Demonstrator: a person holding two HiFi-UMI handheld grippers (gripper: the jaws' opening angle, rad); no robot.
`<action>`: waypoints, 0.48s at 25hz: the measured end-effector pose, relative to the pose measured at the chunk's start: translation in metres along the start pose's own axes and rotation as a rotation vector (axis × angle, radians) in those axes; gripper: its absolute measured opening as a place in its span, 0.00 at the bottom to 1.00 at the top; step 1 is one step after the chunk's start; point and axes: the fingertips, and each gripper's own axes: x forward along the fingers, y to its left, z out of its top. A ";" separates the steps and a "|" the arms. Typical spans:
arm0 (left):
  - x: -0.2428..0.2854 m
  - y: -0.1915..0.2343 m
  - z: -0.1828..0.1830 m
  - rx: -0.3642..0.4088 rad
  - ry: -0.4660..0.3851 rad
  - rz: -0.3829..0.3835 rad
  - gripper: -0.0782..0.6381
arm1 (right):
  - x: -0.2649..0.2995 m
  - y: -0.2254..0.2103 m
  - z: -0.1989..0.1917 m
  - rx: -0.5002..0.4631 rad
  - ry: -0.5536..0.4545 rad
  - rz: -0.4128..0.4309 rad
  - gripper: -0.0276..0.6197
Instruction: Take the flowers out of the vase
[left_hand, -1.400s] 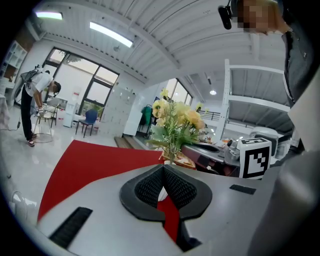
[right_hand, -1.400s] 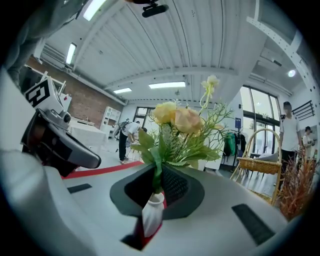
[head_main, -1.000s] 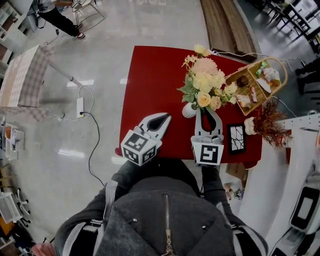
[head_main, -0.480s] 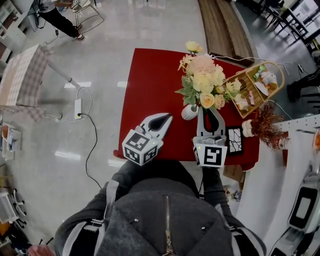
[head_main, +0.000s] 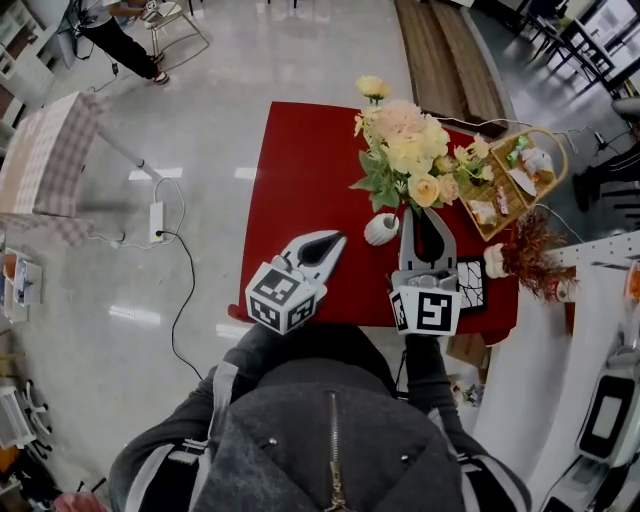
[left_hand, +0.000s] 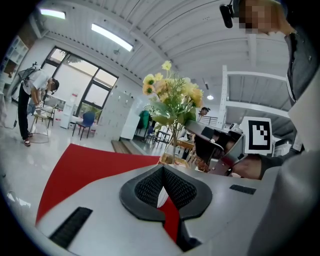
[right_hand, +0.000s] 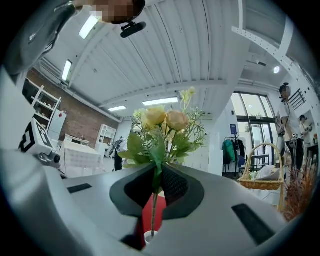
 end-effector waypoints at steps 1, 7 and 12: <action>-0.001 0.001 0.000 -0.002 0.001 0.002 0.11 | 0.001 -0.001 0.002 0.010 -0.006 -0.003 0.08; -0.001 0.005 0.000 -0.015 0.000 0.003 0.11 | 0.005 -0.006 0.012 0.035 -0.029 -0.022 0.08; 0.002 0.005 -0.002 -0.013 0.008 -0.006 0.11 | -0.002 -0.018 0.002 0.070 0.001 -0.059 0.08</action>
